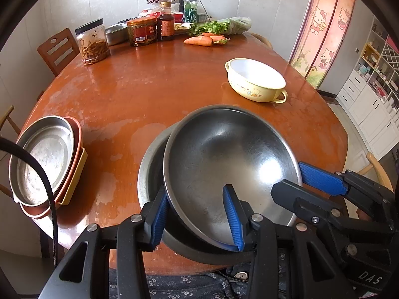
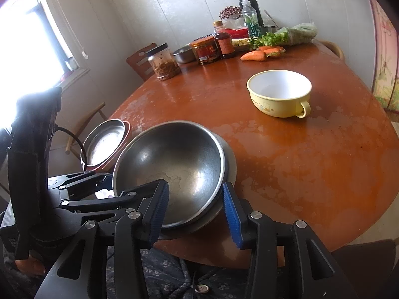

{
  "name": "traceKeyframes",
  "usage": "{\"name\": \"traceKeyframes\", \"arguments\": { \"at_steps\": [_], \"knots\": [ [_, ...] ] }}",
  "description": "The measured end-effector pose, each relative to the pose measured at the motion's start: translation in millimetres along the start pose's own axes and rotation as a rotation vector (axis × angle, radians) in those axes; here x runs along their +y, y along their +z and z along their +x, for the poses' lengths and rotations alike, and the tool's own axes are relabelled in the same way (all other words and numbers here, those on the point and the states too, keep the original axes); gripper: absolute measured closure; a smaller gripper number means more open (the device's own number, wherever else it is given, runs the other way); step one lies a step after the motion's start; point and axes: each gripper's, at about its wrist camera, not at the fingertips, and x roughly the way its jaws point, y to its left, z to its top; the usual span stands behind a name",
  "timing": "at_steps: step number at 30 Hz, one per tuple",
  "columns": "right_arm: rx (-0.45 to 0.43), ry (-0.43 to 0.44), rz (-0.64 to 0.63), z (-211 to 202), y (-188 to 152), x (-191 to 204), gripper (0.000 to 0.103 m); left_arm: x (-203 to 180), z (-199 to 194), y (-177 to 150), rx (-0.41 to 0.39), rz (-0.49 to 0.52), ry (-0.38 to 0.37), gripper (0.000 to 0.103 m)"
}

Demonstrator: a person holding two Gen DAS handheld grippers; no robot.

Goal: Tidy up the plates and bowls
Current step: 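Open both tools to release the small steel bowl and withdraw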

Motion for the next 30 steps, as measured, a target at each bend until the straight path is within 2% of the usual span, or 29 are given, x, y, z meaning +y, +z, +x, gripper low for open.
{"name": "traceKeyframes", "arguments": {
  "at_steps": [9,12,30],
  "knots": [
    [-0.017,0.006,0.017,-1.3,2.5,-1.3,0.054,-0.2,-8.0,0.1,-0.028,0.007,-0.007,0.055],
    [-0.024,0.003,0.027,-2.8,2.1,-2.4,0.050,1.2,-12.5,0.4,-0.039,0.002,-0.015,0.052],
    [-0.056,-0.005,0.049,-12.3,4.1,-6.0,0.045,8.1,-39.6,2.6,-0.103,-0.013,-0.029,0.050]
  ]
}}
